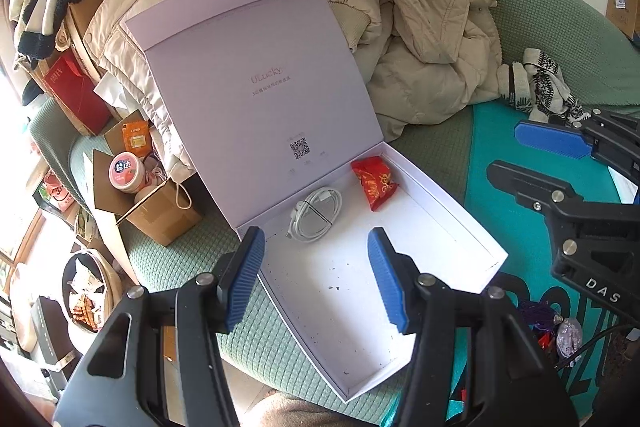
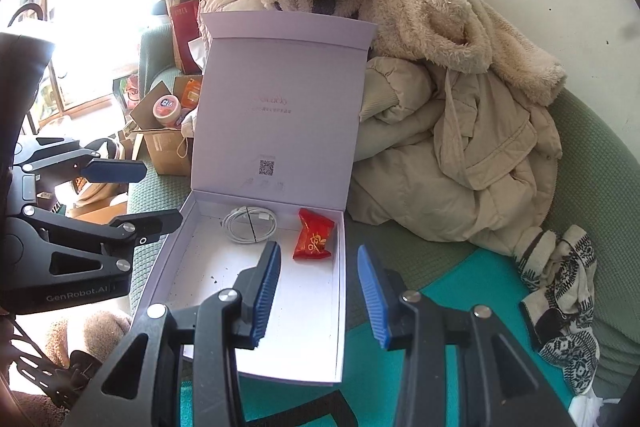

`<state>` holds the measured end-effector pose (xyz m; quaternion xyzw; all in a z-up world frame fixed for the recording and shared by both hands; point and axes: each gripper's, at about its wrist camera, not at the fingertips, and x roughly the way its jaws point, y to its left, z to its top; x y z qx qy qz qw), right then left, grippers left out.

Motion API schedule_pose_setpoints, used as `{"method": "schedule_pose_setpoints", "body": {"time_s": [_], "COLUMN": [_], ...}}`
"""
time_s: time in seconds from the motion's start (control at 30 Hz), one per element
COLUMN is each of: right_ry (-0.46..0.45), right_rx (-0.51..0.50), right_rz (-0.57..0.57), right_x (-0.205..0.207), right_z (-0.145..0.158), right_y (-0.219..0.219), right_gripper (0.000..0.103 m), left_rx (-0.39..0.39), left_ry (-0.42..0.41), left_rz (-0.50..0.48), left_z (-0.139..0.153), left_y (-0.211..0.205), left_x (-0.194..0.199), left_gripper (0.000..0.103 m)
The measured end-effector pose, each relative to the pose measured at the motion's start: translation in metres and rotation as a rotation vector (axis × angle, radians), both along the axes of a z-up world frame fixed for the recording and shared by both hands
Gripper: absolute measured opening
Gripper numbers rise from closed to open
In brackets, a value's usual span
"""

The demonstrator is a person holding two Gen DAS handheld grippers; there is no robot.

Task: Organize objects
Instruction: 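Move both tools back to the pile on the teal mat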

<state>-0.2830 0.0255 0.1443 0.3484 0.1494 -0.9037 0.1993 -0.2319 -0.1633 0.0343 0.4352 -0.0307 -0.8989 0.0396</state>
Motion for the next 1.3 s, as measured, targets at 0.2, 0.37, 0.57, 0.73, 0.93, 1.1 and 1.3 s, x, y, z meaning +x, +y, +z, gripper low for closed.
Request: {"method": "schedule_pose_setpoints", "body": {"time_s": [0.2,0.37,0.57,0.73,0.93,1.1,1.3], "right_ry": [0.007,0.009,0.002,-0.004,-0.012,-0.024,-0.044], "right_rx": [-0.005,-0.005,-0.009,-0.01,-0.015,-0.013,-0.016], "right_rz": [-0.01,-0.019,-0.031,-0.041,-0.052,-0.063,-0.075], "right_x": [0.027,0.048,0.07,0.089,0.112,0.131,0.152], "right_z": [0.005,0.007,0.004,0.001,-0.003,-0.01,-0.02], "right_y": [0.01,0.017,0.026,0.034,0.044,0.05,0.058], "right_gripper": [0.04,0.04,0.04,0.04,0.04,0.04,0.04], "left_rx": [0.0,0.009,0.022,0.025,0.026,0.029,0.036], "left_ry": [0.019,0.028,0.026,0.022,0.023,0.016,0.005], "left_rz": [-0.007,-0.014,-0.02,-0.026,-0.04,-0.061,-0.081], "left_z": [0.011,0.016,0.016,0.015,0.016,0.011,0.001], "left_y": [0.018,0.032,0.048,0.06,0.078,0.095,0.114], "left_x": [0.031,0.056,0.083,0.101,0.124,0.143,0.163], "left_gripper": [0.052,0.052,0.052,0.052,0.052,0.052,0.052]}}
